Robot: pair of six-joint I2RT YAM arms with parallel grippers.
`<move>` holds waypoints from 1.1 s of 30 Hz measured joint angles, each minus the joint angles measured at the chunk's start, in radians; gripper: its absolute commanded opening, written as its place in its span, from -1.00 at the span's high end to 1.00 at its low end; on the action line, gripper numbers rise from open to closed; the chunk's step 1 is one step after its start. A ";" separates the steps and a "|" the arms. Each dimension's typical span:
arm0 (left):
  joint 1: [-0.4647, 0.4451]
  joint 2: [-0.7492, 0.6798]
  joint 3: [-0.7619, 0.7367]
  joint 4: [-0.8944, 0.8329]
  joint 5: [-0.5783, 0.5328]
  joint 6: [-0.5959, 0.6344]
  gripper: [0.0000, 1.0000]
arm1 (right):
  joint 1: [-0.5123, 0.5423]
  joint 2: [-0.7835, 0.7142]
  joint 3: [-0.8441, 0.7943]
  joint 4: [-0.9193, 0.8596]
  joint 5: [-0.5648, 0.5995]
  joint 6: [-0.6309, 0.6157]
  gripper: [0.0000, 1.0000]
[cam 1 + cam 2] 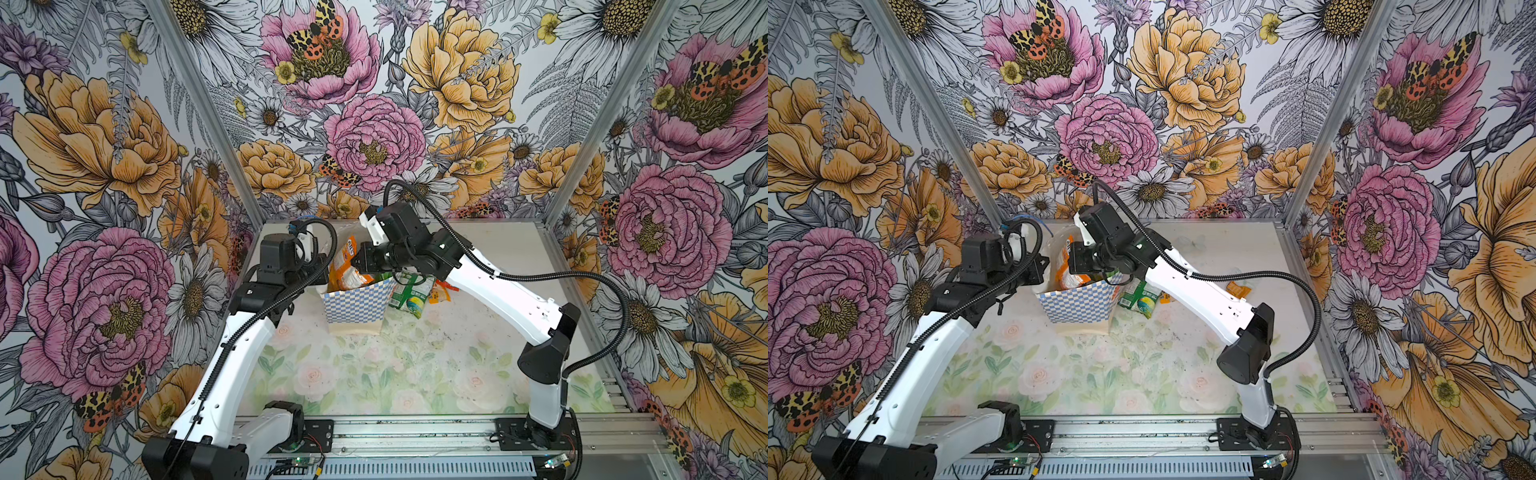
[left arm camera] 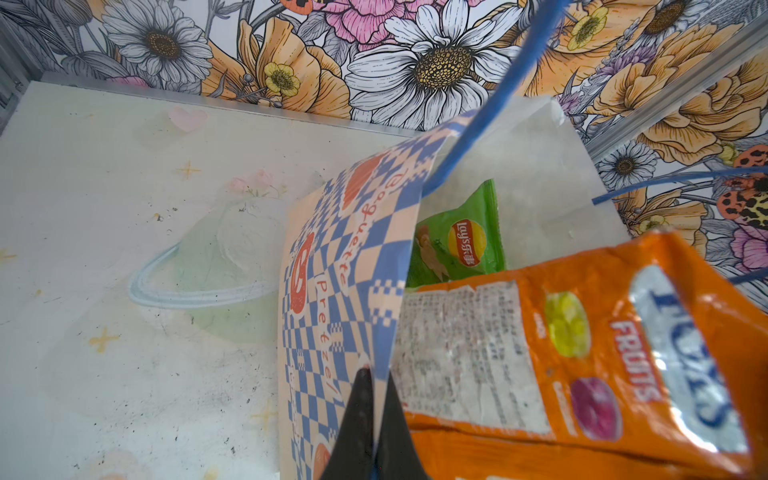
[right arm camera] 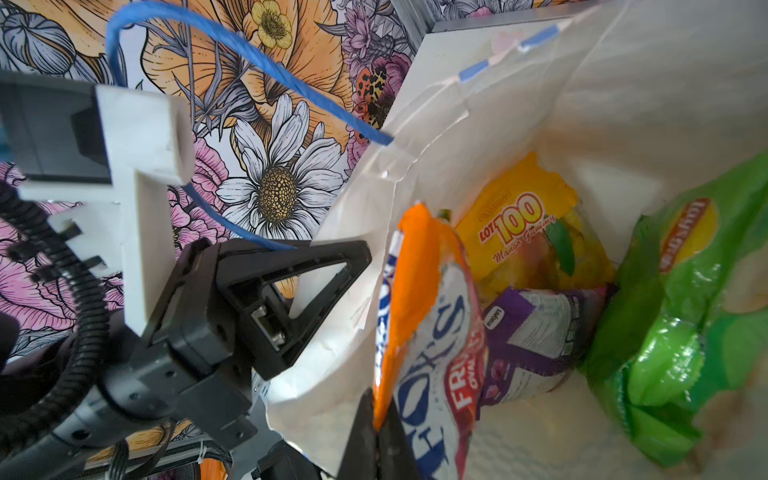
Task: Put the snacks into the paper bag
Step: 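Lower the orange Fox's bag into the paper bag with the right gripper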
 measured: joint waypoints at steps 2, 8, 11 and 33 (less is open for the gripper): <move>0.002 0.000 0.000 0.001 0.000 0.000 1.00 | 0.009 -0.018 -0.005 0.001 0.024 -0.001 1.00; 0.002 0.000 0.000 0.001 0.000 0.000 1.00 | 0.014 -0.042 -0.005 0.002 0.035 0.001 1.00; 0.002 0.000 0.000 0.001 0.000 0.000 1.00 | 0.014 -0.009 0.021 0.000 0.023 0.006 1.00; 0.001 -0.009 -0.001 0.001 0.001 0.000 1.00 | 0.001 0.232 0.137 0.007 0.047 0.080 1.00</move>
